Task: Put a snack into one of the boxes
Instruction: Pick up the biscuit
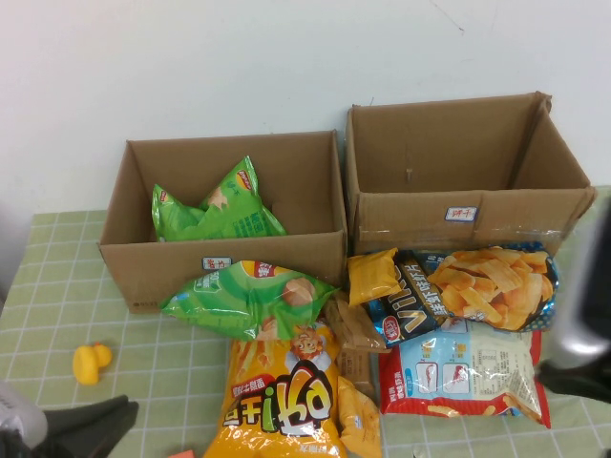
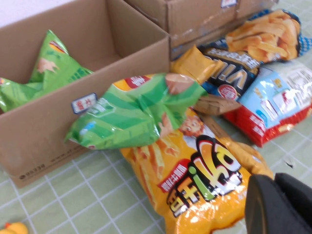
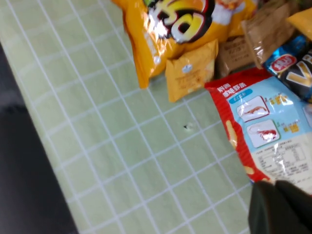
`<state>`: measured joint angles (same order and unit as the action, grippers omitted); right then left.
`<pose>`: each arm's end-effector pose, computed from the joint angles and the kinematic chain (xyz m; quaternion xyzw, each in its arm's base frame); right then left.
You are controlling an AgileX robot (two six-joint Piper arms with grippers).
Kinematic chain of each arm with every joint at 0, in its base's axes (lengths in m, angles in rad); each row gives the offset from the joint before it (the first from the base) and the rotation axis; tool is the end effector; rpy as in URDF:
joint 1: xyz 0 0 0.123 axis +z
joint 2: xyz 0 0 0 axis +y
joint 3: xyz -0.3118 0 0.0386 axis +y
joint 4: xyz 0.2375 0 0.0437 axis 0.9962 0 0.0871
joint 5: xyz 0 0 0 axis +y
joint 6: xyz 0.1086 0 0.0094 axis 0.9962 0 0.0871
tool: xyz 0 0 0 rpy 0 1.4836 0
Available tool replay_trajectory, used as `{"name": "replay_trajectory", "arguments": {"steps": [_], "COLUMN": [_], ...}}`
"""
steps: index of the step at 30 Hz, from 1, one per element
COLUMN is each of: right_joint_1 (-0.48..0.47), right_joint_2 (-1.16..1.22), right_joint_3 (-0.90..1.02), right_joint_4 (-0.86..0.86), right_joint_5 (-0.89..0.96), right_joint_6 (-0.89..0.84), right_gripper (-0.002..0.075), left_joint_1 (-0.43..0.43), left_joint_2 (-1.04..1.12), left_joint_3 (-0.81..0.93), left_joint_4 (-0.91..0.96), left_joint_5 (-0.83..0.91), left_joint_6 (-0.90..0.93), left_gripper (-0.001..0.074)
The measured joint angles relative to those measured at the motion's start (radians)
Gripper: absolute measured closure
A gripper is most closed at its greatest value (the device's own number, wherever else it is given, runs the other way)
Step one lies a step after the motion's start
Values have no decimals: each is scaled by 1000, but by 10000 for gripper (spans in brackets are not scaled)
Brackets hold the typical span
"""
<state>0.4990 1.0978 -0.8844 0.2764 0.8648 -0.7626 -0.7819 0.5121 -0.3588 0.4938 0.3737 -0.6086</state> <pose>0.1593 0.1126 0.3224 -0.5148 0.7993 0.0877 0.2972 0.0753 -0.0482 0.2746 0.2146 0.8032 -0.1814 0.5253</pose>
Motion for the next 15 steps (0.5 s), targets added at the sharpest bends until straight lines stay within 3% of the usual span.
{"name": "replay_trajectory", "arguments": {"steps": [5, 10, 12, 15], "right_joint_1": [137, 177, 186, 188], "right_joint_2": [191, 402, 465, 550], "right_joint_3": [-76, -189, -231, -287], "right_joint_4": [-199, -276, -289, -290], "right_joint_5": [-47, -63, -73, -122], "right_joint_6": [150, 228, 230, 230], "right_gripper": [728, 721, 692, 585], "left_joint_1": [0, 0, 0, 0], "left_joint_2": [0, 0, 0, 0], "left_joint_3": [0, 0, 0, 0], "left_joint_4": [63, 74, 75, 76], "left_joint_5": [-6, -6, -6, -8], "left_joint_6": [-68, -79, -82, -84], "left_gripper": [735, 735, 735, 735]}}
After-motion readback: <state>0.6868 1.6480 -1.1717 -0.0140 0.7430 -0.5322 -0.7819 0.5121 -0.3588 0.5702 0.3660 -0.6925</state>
